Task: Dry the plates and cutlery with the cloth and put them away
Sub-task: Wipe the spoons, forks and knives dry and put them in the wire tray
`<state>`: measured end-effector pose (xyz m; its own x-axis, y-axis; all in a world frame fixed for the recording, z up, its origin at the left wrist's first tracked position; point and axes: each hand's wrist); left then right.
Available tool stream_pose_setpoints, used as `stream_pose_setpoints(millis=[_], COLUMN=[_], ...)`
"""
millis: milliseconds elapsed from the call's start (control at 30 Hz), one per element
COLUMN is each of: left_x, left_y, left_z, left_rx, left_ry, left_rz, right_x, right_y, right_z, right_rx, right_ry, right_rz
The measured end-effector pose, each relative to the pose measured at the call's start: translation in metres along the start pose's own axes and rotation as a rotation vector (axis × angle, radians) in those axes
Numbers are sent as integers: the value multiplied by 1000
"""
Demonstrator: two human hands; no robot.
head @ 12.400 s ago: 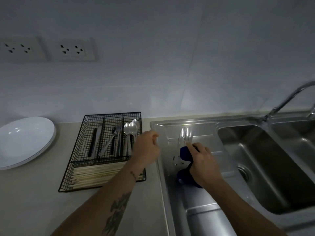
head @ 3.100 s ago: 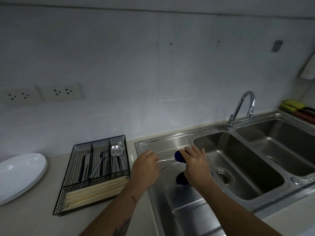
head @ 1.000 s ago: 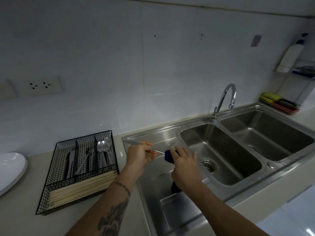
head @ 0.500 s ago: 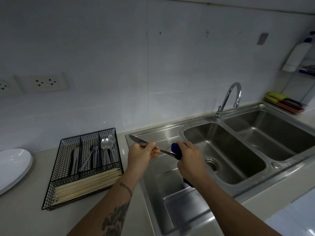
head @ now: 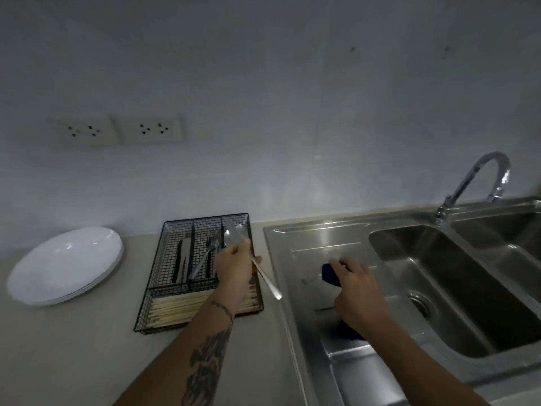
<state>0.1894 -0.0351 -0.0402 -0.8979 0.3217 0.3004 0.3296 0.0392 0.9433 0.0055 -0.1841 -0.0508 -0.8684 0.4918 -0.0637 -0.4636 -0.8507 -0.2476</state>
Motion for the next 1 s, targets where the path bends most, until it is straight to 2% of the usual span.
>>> stream_pose_setpoints(millis=[100, 233, 400, 500, 667, 867, 1000], left_x=[-27, -70, -114, -136, -160, -142, -124], left_y=[16, 35, 48, 43, 19, 9, 16], left_z=[34, 79, 113, 123, 128, 121, 109], left_rx=[-108, -65, -103, -257, -527, -843, -883], left_ry=[94, 182, 257, 301, 255, 264, 283], left_rz=[44, 183, 200, 178, 203, 157, -25], right_x=[-19, -44, -64, -72, -82, -88, -86], right_y=[0, -13, -30, -35, -39, -40, -33], right_z=[-4, -16, -28, -34, -40, -43, -39], right_rx=[-32, -105, -127, -108, -58, -62, -87], right_ry=[-42, -60, -90, -107, -126, -106, -101], right_rz=[6, 15, 50, 59, 75, 103, 107])
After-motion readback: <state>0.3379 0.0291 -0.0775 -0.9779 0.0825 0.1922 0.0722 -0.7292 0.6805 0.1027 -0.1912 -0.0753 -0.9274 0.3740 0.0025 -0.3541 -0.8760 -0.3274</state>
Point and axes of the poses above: each hand's wrist, its own x-axis away from the middle knuckle, its own z-axis out of the back of the hand, y = z × x, and after that the axes turned 8 degrees about -y, right-handed
